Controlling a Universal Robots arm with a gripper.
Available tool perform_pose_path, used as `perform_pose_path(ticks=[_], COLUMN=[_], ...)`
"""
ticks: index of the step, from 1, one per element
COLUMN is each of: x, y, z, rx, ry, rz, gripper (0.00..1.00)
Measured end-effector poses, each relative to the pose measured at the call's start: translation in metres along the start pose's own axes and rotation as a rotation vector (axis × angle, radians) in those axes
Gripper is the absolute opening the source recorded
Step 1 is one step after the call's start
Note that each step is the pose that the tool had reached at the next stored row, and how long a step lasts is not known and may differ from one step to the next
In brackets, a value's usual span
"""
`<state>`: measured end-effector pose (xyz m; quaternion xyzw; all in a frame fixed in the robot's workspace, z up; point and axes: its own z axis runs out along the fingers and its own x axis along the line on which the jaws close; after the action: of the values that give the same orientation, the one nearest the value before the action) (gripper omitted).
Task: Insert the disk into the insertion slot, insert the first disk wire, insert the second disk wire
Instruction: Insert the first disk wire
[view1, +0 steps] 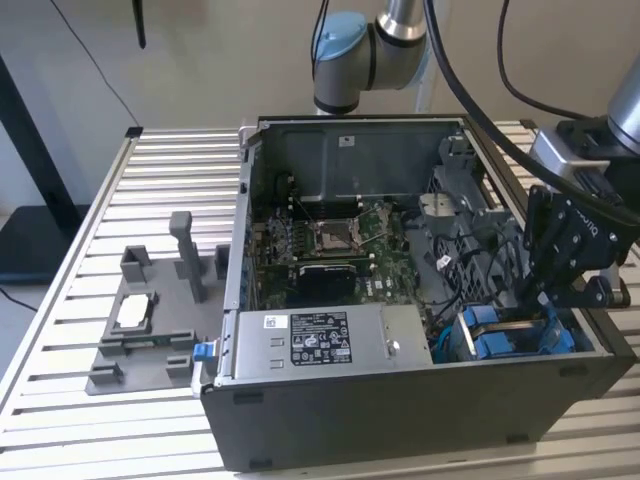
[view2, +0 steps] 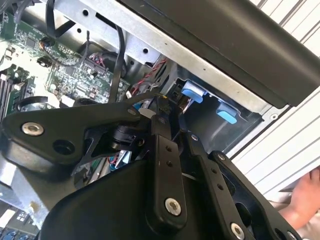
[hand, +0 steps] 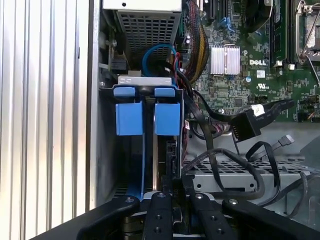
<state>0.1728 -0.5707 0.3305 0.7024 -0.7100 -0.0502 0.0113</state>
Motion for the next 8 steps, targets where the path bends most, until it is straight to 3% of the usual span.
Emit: perform_pose_path(ticks=[6,7,8], x=[0.0,0.0,0.0], y=[-0.0001,-0.0001,0.0], z=[0.0007,0.0005,-0.0005], rx=[0.0,-0.0001,0.0], ry=[-0.001,-0.0007,0.0001], rz=[0.0,0.0,0.0], gripper=[0.2,0.27,0.27])
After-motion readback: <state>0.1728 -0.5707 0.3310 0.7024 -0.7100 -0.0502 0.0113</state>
